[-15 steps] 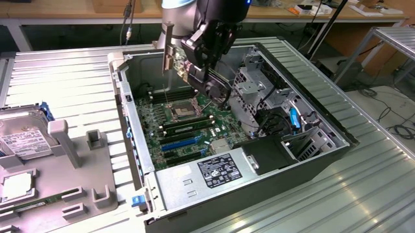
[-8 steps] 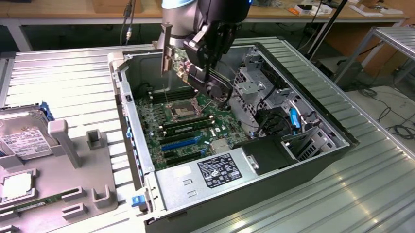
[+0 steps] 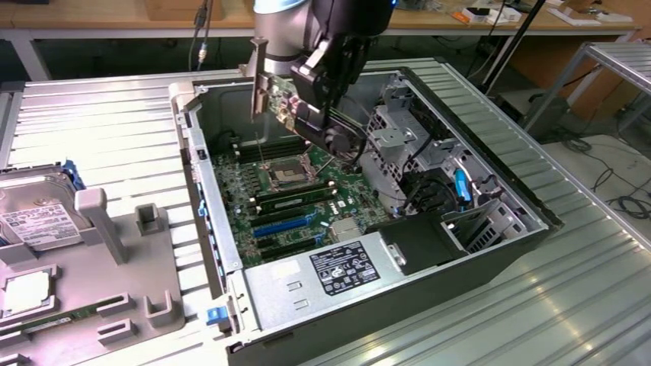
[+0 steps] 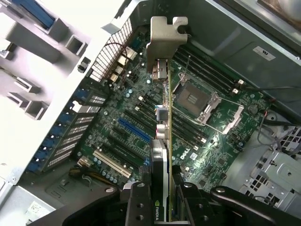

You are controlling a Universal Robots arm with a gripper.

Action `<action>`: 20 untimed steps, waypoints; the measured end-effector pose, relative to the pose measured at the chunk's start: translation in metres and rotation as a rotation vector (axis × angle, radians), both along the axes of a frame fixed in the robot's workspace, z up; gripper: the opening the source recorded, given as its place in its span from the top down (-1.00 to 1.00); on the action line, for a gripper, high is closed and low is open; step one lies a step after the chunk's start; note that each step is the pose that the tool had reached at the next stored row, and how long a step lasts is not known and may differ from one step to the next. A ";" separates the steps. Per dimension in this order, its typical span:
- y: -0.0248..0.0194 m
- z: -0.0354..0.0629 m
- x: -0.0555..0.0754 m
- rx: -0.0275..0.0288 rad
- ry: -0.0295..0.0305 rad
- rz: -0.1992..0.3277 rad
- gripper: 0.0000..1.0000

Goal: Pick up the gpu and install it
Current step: 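Insert the gpu into the slot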

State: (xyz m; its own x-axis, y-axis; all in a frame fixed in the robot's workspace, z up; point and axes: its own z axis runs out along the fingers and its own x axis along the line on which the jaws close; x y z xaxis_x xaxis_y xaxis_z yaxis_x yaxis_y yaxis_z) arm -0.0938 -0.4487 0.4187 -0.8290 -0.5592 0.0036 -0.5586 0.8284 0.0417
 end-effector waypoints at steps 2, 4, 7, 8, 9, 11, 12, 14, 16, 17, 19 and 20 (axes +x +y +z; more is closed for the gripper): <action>0.0000 0.0000 0.000 0.0000 0.0000 0.012 0.47; 0.0000 -0.0001 0.001 0.0000 0.0000 0.028 0.47; 0.0000 -0.0002 0.001 0.0000 0.0000 0.045 0.47; 0.0000 -0.0002 0.001 0.0000 0.0000 0.053 0.47; 0.0000 -0.0002 0.002 0.0000 0.0000 0.062 0.47; 0.0000 -0.0003 0.002 0.0000 0.0000 0.072 0.47; 0.0000 -0.0003 0.002 0.0001 0.0000 0.077 0.47; 0.0000 -0.0003 0.002 0.0000 0.0000 0.087 0.47; 0.0000 -0.0004 0.002 0.0000 0.0000 0.100 0.47; 0.0000 -0.0004 0.003 0.0000 0.0000 0.108 0.47; 0.0000 -0.0005 0.003 0.0000 0.0000 0.119 0.47; 0.0000 -0.0005 0.003 0.0000 0.0000 0.125 0.47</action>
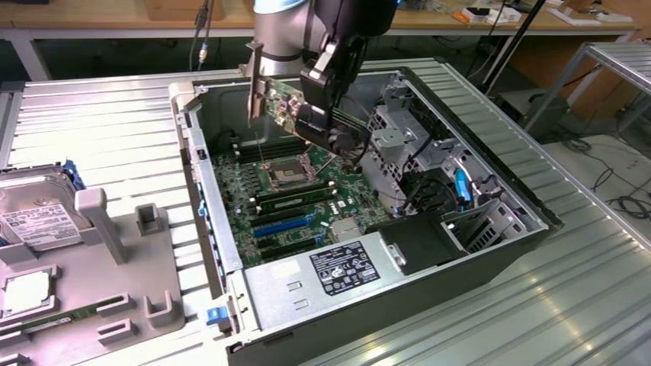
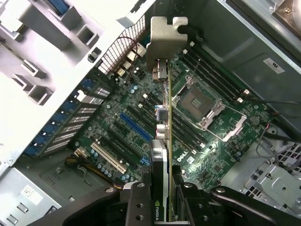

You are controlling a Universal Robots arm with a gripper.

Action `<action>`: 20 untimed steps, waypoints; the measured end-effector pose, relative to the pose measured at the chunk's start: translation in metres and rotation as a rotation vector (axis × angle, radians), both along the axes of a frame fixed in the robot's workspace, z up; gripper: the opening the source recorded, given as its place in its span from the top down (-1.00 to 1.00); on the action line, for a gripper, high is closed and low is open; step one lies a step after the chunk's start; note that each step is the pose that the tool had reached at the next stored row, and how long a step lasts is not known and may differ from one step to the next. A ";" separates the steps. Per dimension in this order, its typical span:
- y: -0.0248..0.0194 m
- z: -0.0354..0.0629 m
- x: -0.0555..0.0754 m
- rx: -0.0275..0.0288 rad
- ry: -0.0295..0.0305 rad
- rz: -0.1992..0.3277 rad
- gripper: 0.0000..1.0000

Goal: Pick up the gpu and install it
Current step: 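Insert the gpu into the slot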

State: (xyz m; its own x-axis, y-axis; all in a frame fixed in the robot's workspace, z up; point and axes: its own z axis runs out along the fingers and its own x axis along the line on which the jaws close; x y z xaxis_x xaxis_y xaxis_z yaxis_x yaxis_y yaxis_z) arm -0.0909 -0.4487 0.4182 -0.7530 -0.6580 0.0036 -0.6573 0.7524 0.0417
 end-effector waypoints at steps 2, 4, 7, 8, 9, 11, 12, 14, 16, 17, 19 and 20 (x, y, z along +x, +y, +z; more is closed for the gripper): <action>0.0000 -0.0001 0.000 0.0000 0.0000 0.011 0.47; 0.0000 -0.0002 0.000 0.0000 0.0000 0.025 0.47; 0.0000 -0.0003 0.001 0.0001 0.0000 0.046 0.47; 0.0000 -0.0004 0.001 0.0000 0.0000 0.058 0.47; 0.0000 -0.0004 0.001 0.0000 0.0000 0.061 0.47; 0.0000 -0.0005 0.001 0.0000 0.0000 0.075 0.47; 0.0000 -0.0006 0.001 0.0000 0.0000 0.084 0.47; 0.0000 -0.0007 0.001 0.0000 0.0000 0.094 0.47; 0.0000 -0.0008 0.002 0.0000 0.0000 0.104 0.47; 0.0000 -0.0009 0.002 0.0001 -0.0001 0.114 0.47; 0.0000 -0.0011 0.002 0.0000 0.0000 0.130 0.47; 0.0000 -0.0012 0.002 0.0001 0.0000 0.136 0.47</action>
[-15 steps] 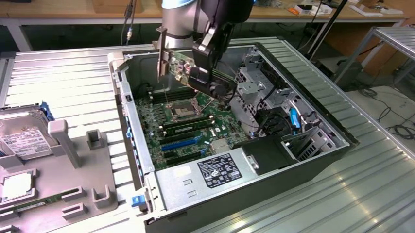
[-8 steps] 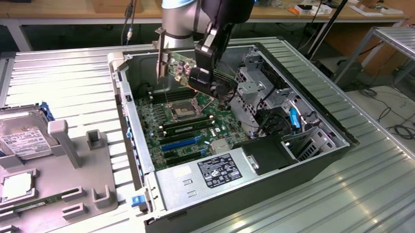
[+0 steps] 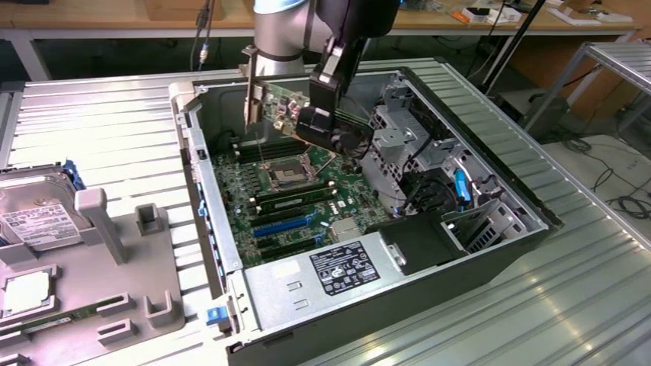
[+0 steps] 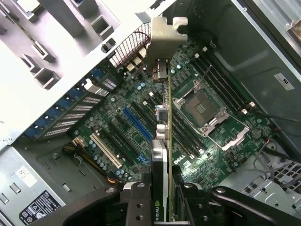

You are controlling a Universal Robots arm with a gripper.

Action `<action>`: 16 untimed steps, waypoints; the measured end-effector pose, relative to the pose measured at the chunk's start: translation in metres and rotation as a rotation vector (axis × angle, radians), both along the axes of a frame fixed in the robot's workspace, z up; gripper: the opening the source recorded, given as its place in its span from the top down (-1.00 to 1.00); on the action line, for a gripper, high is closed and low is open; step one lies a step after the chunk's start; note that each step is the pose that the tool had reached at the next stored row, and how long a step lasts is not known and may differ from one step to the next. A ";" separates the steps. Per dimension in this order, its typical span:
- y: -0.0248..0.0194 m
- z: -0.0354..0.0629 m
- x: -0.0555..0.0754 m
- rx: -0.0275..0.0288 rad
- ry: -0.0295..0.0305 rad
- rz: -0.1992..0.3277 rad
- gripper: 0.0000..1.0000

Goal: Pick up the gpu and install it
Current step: 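Insert the gpu into the slot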

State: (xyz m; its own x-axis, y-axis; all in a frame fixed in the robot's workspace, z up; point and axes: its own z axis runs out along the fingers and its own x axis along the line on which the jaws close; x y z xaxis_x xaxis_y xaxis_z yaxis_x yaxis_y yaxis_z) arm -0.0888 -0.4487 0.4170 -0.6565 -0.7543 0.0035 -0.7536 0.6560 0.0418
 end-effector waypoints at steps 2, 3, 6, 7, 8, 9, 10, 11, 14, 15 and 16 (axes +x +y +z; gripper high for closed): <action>0.0000 -0.0004 0.000 0.0000 0.0000 0.026 0.47; 0.0000 -0.0005 0.001 0.0000 0.0000 0.032 0.47; 0.0000 -0.0008 0.001 0.0000 0.0000 0.053 0.47; 0.0000 -0.0010 0.002 0.0000 0.0000 0.064 0.47; 0.0000 -0.0011 0.002 -0.0001 0.0000 0.075 0.47; 0.0000 -0.0012 0.002 0.0000 0.0000 0.083 0.47; 0.0000 -0.0014 0.002 0.0000 0.0000 0.090 0.47; 0.0000 -0.0014 0.002 -0.0001 0.0000 0.096 0.47; 0.0000 -0.0020 0.003 -0.0001 0.0000 0.131 0.47; 0.0000 -0.0021 0.003 -0.0001 0.0000 0.144 0.47; 0.0000 -0.0023 0.003 -0.0001 0.0000 0.155 0.47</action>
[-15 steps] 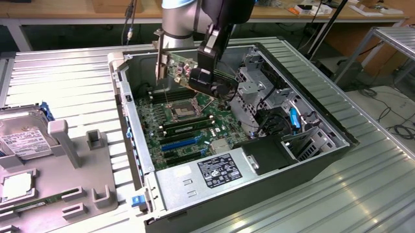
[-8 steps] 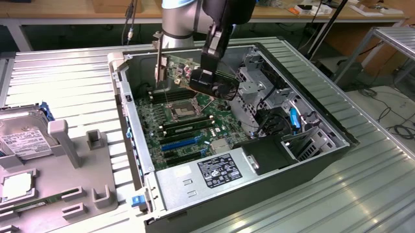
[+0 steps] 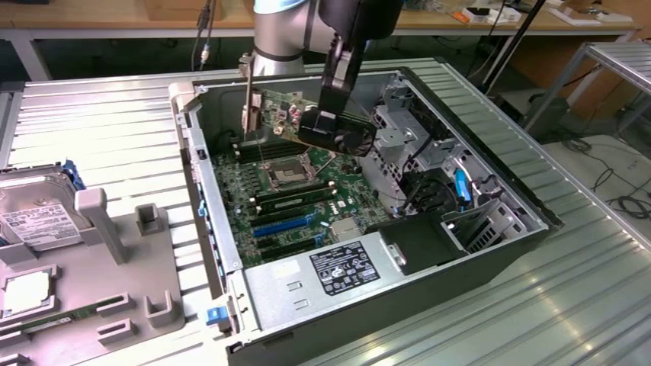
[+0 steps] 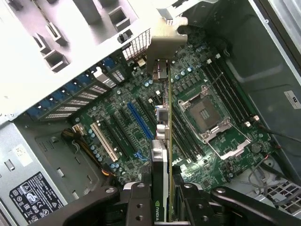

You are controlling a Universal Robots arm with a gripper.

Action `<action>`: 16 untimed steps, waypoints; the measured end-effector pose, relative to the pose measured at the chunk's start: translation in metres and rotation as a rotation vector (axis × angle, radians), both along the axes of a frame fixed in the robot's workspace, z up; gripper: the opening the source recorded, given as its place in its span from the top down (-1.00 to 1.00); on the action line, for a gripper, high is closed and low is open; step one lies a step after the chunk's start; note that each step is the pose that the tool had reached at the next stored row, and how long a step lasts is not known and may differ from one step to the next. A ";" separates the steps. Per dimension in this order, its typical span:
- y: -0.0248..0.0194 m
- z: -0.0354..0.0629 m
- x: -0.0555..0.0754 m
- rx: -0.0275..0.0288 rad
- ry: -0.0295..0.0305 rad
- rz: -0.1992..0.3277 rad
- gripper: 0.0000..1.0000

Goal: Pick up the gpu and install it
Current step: 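Insert the gpu into the slot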

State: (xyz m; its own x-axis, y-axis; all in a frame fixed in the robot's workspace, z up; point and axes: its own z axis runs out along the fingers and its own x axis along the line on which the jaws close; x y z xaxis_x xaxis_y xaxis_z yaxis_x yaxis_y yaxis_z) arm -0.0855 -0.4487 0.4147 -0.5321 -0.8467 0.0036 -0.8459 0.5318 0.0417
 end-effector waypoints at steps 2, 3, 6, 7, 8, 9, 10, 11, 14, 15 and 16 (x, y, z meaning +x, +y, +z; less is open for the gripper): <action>0.0000 -0.0002 0.000 0.0000 0.0000 0.020 0.47; 0.0000 -0.0003 0.000 0.0000 0.0001 0.026 0.47; 0.0000 -0.0005 0.001 0.0000 0.0001 0.043 0.47; 0.0000 -0.0006 0.001 0.0000 0.0000 0.052 0.47; 0.0000 -0.0007 0.001 0.0000 0.0000 0.058 0.47; 0.0000 -0.0008 0.001 0.0000 0.0000 0.068 0.47; 0.0000 -0.0010 0.001 0.0000 0.0000 0.078 0.47; 0.0000 -0.0011 0.002 0.0000 0.0000 0.091 0.47; 0.0000 -0.0014 0.002 0.0000 0.0000 0.123 0.47; 0.0000 -0.0015 0.002 0.0000 0.0000 0.129 0.47; 0.0000 -0.0016 0.002 0.0000 0.0000 0.137 0.47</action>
State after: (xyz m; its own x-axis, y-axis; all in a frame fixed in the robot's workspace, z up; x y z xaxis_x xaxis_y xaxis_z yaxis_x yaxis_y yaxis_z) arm -0.0831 -0.4487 0.4131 -0.4113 -0.9115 0.0036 -0.9106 0.4111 0.0418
